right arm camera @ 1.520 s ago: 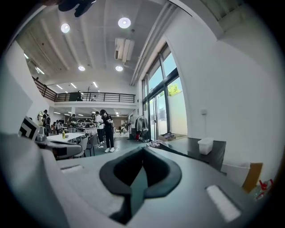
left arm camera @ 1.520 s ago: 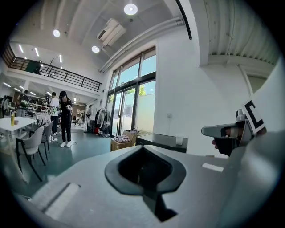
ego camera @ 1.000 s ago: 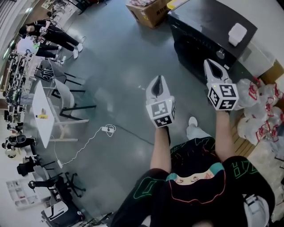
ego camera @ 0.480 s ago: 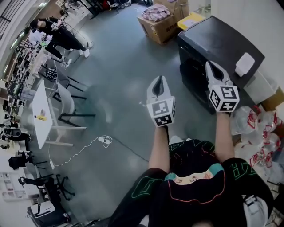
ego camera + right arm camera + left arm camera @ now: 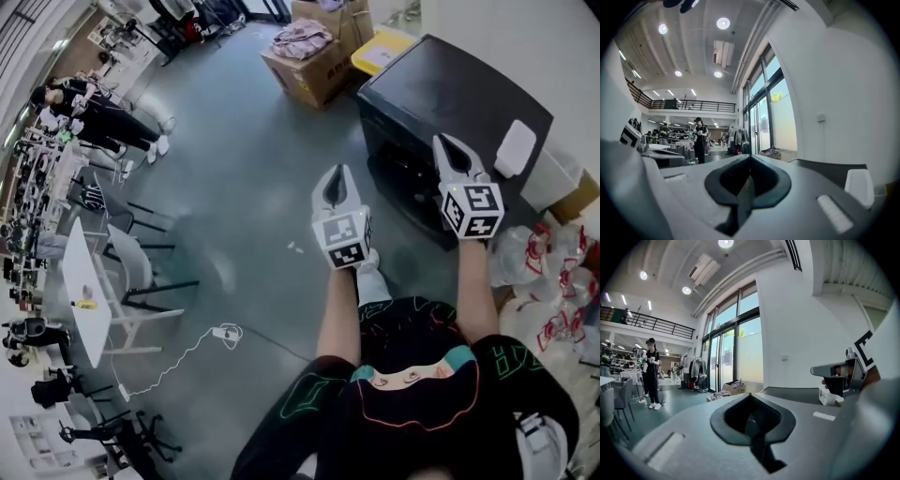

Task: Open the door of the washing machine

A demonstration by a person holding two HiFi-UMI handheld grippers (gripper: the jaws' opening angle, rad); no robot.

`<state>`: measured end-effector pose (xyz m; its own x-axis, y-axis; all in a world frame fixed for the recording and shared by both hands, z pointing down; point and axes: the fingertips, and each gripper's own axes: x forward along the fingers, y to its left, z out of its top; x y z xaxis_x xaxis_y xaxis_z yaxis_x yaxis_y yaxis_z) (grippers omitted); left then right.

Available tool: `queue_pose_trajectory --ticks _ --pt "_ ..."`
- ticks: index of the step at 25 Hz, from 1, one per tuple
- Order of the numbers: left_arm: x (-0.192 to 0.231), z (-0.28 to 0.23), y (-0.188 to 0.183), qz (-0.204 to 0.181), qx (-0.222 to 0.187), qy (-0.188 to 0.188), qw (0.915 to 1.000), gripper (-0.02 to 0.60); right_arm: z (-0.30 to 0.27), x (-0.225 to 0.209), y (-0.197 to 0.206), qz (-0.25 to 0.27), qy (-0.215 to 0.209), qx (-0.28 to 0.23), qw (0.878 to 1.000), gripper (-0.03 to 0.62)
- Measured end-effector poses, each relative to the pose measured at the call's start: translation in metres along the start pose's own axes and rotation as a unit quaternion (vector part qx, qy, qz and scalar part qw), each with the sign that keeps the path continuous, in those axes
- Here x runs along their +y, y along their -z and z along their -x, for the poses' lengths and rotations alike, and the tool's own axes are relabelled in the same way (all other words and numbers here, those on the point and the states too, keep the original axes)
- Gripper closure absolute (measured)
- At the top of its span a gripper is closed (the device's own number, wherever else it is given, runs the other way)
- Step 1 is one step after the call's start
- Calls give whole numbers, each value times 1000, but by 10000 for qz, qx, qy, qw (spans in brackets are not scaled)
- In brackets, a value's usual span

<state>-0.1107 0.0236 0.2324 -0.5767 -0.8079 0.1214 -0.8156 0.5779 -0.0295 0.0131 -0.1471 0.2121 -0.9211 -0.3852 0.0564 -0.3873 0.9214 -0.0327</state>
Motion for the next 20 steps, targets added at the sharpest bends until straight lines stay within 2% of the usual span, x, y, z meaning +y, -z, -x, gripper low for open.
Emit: queue_pose_trajectory --ticks 4,7,9,12,17,20 --pt "-10 -71 -7 -62 -37 453 9989 571 -38 -45 -1 -135 509 18 9986 591" --pt "-4 -122 11 -106 225 824 9963 571 -73 -50 13 -164 734 28 9972 591" --pt "9 -149 39 0 615 966 9934 571 -96 -46 36 -127 827 227 9962 591" --pt "16 -177 88 247 1213 1218 9848 571 -112 -50 73 -244 1072 694 9915 591" --pt "26 -224 148 684 1718 1476 9716 571 -138 -43 122 -144 1265 1265 9838 591" --pt "27 -242 190 841 2119 1616 9602 571 -145 -40 160 -50 1306 1704 9767 591"
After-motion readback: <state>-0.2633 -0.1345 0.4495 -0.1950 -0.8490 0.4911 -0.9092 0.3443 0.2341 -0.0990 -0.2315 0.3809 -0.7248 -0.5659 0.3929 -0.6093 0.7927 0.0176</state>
